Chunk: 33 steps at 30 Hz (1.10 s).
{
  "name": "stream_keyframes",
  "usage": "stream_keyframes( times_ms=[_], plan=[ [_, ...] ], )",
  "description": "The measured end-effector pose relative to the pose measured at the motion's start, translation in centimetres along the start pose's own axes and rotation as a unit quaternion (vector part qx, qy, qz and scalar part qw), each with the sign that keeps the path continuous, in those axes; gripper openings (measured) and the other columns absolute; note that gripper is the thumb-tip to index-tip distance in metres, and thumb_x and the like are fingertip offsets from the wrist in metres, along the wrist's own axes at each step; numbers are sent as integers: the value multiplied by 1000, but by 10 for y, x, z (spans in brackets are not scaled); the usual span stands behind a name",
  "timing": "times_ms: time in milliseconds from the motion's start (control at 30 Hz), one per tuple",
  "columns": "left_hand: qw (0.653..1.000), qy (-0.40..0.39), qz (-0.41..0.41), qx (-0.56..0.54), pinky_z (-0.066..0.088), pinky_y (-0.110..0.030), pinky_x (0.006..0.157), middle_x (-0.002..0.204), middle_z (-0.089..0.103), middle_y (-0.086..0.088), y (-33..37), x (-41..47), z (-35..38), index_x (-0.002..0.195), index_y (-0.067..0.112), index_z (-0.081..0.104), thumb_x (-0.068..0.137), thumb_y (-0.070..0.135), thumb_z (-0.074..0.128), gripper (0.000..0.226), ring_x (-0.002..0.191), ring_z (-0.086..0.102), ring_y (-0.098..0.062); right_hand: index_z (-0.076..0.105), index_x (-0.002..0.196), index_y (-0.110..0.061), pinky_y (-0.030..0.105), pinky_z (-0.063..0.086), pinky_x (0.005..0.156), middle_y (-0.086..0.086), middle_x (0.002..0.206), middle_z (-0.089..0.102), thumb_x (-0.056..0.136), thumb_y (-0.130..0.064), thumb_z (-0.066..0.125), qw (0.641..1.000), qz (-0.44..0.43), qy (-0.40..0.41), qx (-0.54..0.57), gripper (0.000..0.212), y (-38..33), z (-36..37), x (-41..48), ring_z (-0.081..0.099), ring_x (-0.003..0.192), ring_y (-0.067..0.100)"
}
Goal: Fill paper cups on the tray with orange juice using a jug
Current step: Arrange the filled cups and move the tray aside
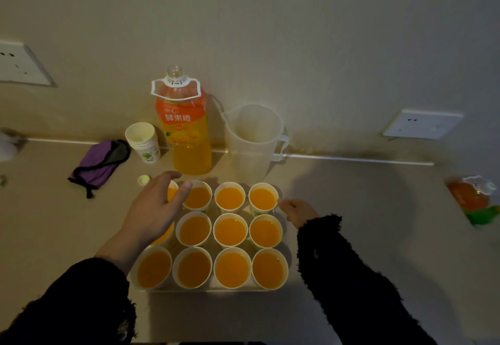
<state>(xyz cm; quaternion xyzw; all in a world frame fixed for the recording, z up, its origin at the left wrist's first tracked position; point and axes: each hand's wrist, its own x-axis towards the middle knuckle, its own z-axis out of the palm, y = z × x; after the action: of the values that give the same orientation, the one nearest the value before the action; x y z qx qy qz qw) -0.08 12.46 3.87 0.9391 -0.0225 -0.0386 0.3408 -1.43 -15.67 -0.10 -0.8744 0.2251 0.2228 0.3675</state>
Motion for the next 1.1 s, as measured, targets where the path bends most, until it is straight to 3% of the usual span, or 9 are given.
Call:
stream_keyframes(
  times_ms=[133, 267, 433, 533, 633, 767, 833, 967, 1100],
  plan=[
    [1000, -15, 16, -17, 38, -37, 91, 138, 48, -1, -1, 5, -3, 135, 23, 43, 88, 62, 33, 61, 116, 49, -20, 53, 82, -11, 30, 35, 79, 7, 82, 51, 100, -40, 37, 1000, 0, 24, 13, 38, -9, 0, -1, 48, 85, 21],
    [999, -34, 29, -24, 38, -37, 92, 139, 48, 1, -3, 8, -7, 135, 23, 43, 90, 60, 34, 59, 116, 50, -19, 60, 110, -2, 33, 39, 87, 14, 101, 58, 100, -40, 40, 999, -11, 26, 34, 44, -20, -2, -6, 55, 96, 26],
    [998, -50, 37, -23, 35, -31, 90, 137, 50, 0, -13, 6, -12, 132, 22, 46, 92, 56, 35, 54, 120, 48, -19, 57, 118, -3, 39, 41, 96, 17, 118, 60, 99, -41, 40, 999, -9, 34, 38, 46, -28, 7, -12, 56, 110, 30],
    [997, -54, 30, -42, 36, -31, 84, 128, 55, 0, -21, 0, -15, 127, 21, 50, 92, 56, 34, 52, 107, 50, -16, 54, 126, -4, 38, 41, 95, 17, 122, 59, 99, -40, 43, 997, 1, 48, 54, 47, -25, 13, -15, 56, 112, 30],
    [994, -12, -2, -108, 36, -33, 83, 119, 58, -2, -34, -5, -22, 121, 16, 54, 94, 52, 34, 49, 105, 51, -18, 55, 126, -4, 35, 41, 89, 15, 113, 60, 99, -38, 44, 995, 5, 65, 72, 45, -19, 19, -16, 56, 103, 28],
    [984, 85, -79, -139, 31, -30, 78, 103, 56, -7, -62, -4, -27, 107, 6, 56, 101, 39, 34, 39, 97, 50, -24, 58, 109, -6, 34, 40, 80, 10, 97, 55, 98, -36, 45, 989, 21, 89, 113, 35, -5, 26, -12, 52, 90, 23],
    [973, 109, -123, -161, 32, -31, 79, 103, 56, -11, -80, -1, -27, 106, 4, 56, 102, 36, 33, 40, 101, 51, -27, 58, 108, 2, 36, 40, 77, 11, 95, 54, 98, -35, 46, 985, 39, 101, 135, 41, 4, 30, -8, 52, 86, 24],
    [960, 109, -184, -181, 38, -39, 94, 119, 61, -12, -106, 4, -22, 119, 6, 57, 101, 37, 31, 44, 113, 53, -28, 55, 120, 3, 45, 46, 94, 18, 112, 61, 98, -35, 46, 977, 95, 108, 155, 45, 18, 34, -1, 59, 102, 34],
    [959, 61, -225, -163, 41, -40, 91, 114, 62, -16, -122, 7, -8, 110, 6, 59, 100, 33, 35, 38, 106, 56, -31, 53, 126, -1, 41, 46, 87, 13, 123, 60, 98, -27, 49, 969, 153, 78, 180, 38, 26, 28, 6, 58, 93, 25]
  ],
)
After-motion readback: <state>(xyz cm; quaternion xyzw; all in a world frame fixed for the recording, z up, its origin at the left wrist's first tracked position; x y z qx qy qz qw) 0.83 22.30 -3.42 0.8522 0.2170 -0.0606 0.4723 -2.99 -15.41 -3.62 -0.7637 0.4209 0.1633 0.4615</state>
